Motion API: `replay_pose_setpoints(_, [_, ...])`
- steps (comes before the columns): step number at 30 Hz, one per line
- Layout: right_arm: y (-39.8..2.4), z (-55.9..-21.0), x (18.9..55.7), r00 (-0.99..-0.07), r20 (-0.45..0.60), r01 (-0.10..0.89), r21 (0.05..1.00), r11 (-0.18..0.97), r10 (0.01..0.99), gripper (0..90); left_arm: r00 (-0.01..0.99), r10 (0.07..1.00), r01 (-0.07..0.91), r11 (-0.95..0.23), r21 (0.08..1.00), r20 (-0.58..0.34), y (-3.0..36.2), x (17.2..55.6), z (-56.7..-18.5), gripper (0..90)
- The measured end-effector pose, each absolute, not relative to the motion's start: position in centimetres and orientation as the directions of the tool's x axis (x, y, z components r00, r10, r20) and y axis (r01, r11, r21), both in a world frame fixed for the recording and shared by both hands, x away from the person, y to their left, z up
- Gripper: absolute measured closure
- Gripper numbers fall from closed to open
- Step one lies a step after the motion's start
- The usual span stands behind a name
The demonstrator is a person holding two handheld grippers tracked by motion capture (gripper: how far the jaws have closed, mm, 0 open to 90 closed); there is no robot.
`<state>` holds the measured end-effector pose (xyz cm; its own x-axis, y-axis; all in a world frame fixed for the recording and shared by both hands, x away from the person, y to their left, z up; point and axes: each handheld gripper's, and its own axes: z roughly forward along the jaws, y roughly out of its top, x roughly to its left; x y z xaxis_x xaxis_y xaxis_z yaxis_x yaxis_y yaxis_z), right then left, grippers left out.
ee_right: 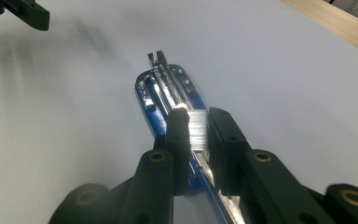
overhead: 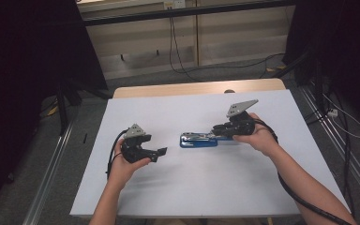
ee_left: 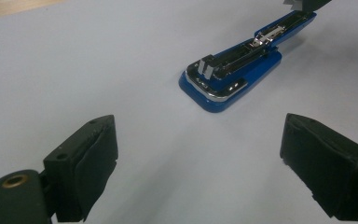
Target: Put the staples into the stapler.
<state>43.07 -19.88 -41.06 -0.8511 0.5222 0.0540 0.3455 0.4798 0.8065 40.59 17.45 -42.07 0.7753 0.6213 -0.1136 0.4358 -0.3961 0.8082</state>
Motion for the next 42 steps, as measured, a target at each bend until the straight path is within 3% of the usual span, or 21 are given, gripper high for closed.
replay_pose_setpoints(42, [-16.9, -40.6, 45.6, -0.904, 0.046, 0.291, 0.796, 0.531, 0.426, 79.2, 0.781, 0.614, 0.436, -0.403, 0.805, -0.116, 17.2, 40.5, -42.2, 11.3])
